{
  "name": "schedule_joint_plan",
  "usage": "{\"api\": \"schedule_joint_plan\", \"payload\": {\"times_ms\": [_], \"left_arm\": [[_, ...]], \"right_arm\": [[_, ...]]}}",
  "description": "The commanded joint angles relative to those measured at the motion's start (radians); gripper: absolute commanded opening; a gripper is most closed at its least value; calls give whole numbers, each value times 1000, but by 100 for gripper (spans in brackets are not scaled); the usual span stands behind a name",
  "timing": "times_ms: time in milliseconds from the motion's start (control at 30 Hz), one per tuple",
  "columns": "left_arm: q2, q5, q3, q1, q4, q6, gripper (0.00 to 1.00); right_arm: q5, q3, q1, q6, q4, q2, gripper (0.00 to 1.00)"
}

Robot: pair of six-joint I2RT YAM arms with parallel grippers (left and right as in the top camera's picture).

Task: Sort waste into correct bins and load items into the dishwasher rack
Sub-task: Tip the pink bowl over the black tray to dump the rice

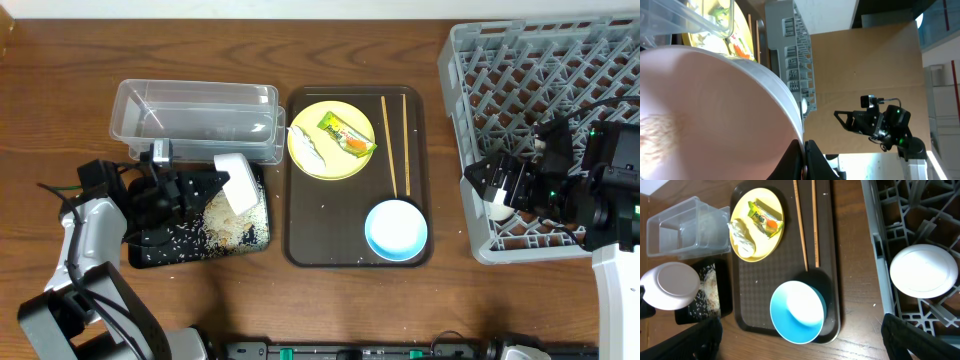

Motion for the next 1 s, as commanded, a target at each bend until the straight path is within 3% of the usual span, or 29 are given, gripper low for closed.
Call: {"api": "schedule_joint_plan", "payload": {"times_ms": [0, 100, 133, 200, 233, 267, 333, 367, 433, 467, 533, 633, 733, 967], "left_arm": [[7, 47, -4, 4, -9, 6, 6], [7, -88, -4, 5, -1, -30, 6], [7, -75, -4, 5, -23, -52, 6], [7, 58, -4, -1, -56, 22, 6], [3, 56, -1, -4, -63, 43, 6], [2, 17, -1, -4, -49, 50, 6], [2, -177, -1, 0, -36, -43, 6], [2, -165, -2, -1, -49, -61, 6], [0, 42, -5, -4, -85, 83, 6], [0, 45, -4, -3, -77, 93, 6], [2, -29, -3, 1, -39, -22, 6], [-6, 53, -3, -10, -73, 35, 6], [-5, -143, -2, -13, -68, -15, 6], [-60, -58, 4, -82, -177, 35, 6]], "right_arm": [[-5, 14, -11, -7, 2, -6, 99], [-5, 14, -11, -7, 2, -6, 99], [-5, 14, -11, -7, 2, -6, 99], [-5, 14, -11, -7, 1, -6, 99], [-5, 14, -11, -7, 2, -6, 99], [-5, 14, -11, -7, 3, -6, 99], [-5, 14, -11, -7, 9, -6, 99], [-5, 14, -11, -7, 11, -6, 99], [-5, 14, -11, -7, 9, -6, 99], [-5, 14, -11, -7, 9, -6, 99], [-5, 14, -11, -7, 13, -6, 99], [-5, 14, -11, -7, 12, -6, 99], [-5, 14, -11, -7, 11, -6, 99], [-5, 14, -11, -7, 13, -6, 99]]}}
